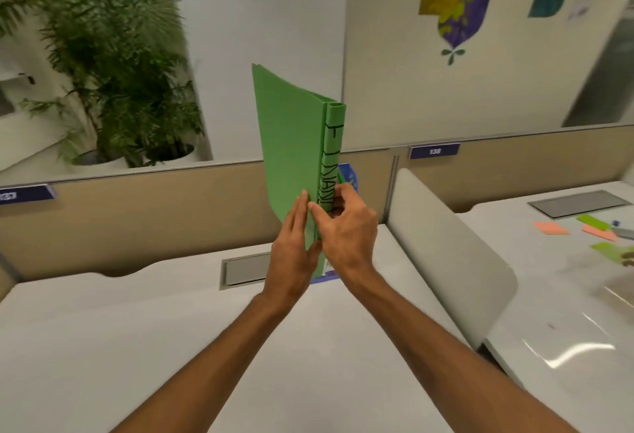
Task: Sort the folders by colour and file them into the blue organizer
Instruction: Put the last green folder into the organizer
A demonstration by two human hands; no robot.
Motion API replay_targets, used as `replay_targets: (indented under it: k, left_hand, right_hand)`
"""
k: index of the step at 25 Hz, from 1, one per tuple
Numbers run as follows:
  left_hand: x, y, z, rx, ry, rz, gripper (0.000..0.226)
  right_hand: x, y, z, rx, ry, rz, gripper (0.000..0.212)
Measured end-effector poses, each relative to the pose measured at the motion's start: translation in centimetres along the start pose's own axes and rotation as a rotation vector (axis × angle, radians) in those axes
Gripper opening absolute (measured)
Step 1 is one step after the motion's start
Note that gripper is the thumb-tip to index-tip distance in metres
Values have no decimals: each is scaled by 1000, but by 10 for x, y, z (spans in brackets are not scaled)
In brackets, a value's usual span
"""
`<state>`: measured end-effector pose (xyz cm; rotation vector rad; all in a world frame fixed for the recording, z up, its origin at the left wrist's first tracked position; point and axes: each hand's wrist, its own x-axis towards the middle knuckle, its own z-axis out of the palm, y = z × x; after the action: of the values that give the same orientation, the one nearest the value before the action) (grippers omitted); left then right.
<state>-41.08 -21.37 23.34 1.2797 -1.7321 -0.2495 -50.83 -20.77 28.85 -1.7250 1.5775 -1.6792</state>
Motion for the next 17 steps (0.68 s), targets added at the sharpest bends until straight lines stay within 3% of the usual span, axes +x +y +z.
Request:
replay_targets:
  k: [5, 9, 17]
  left_hand:
    - [64, 24, 28, -8, -115, 140, 102]
    - [99, 39, 52, -35, -191, 206, 106]
    - [165, 26, 111, 120, -205, 125, 114]
  right_hand:
    - [48, 11, -32, -132, 168, -72, 30]
    - [79, 29, -45, -182, 192, -84, 34]
    - [150, 99, -38, -189, 157, -100, 31]
